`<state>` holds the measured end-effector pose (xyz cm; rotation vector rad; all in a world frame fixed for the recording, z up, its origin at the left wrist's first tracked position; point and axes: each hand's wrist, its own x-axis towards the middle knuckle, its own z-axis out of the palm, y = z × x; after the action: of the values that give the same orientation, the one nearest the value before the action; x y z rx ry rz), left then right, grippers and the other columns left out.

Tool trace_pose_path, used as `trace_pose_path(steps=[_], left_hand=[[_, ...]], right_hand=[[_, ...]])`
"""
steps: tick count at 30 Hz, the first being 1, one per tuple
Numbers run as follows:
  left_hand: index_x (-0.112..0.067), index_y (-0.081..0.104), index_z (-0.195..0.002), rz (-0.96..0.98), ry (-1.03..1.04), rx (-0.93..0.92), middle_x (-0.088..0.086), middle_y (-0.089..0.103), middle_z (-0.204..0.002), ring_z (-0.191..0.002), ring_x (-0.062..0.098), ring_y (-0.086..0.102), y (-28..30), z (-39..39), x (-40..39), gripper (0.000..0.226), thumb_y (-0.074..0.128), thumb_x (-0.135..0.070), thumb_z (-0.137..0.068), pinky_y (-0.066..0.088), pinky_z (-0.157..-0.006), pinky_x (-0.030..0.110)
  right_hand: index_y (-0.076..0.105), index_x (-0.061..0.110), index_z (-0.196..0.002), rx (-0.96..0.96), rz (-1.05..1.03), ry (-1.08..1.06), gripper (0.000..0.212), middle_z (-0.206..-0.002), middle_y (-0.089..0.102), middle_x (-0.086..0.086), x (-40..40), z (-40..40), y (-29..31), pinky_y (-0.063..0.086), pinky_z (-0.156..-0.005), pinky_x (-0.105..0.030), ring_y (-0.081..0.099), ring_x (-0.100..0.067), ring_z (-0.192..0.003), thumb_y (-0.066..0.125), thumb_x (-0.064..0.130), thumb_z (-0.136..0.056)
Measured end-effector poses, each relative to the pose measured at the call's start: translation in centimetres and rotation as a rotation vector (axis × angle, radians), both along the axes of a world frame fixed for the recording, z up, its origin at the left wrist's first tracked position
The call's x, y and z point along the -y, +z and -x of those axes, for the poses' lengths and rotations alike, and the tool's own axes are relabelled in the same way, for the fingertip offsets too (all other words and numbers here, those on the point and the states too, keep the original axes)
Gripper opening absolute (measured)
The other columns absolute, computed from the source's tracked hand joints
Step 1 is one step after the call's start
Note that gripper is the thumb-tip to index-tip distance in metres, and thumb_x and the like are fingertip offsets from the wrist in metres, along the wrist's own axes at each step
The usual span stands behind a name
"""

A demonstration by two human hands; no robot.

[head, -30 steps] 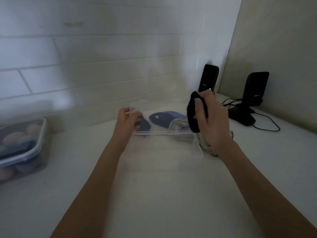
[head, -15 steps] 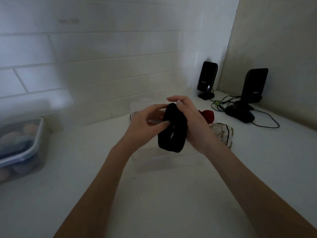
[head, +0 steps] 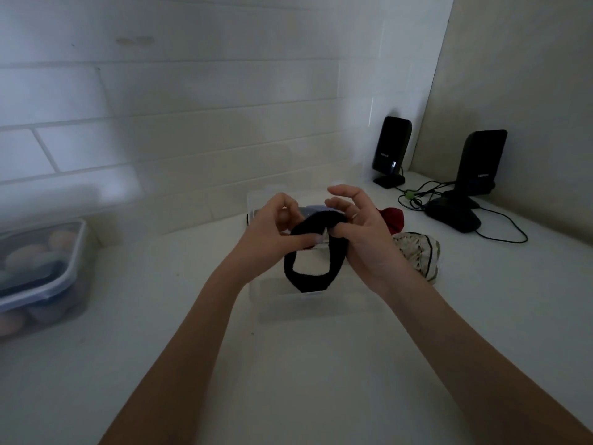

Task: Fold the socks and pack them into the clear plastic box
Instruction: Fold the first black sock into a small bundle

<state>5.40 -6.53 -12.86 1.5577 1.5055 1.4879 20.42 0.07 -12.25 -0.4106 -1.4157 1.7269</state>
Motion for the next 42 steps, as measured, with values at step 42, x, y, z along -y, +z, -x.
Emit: trace_pose_path(steps=[42], left_hand=[[-0.009,0.058,-0.107,0.187,-0.193,0.155,-0.003,0.073,-0.070,-0.064,0.012,0.070,0.2,-1.5,0.1,0.017,0.054,-0.016,-0.092,0.054,-0.060,0.021]], right_hand=[[0.060,0.011,-0.115,0.252,-0.148,0.070,0.033,-0.097,0.069,-0.001,0.7,0.7,-0.1,0.049,-0.057,-0.019,0.065,-0.010,-0.079,0.067,0.013,-0.083]])
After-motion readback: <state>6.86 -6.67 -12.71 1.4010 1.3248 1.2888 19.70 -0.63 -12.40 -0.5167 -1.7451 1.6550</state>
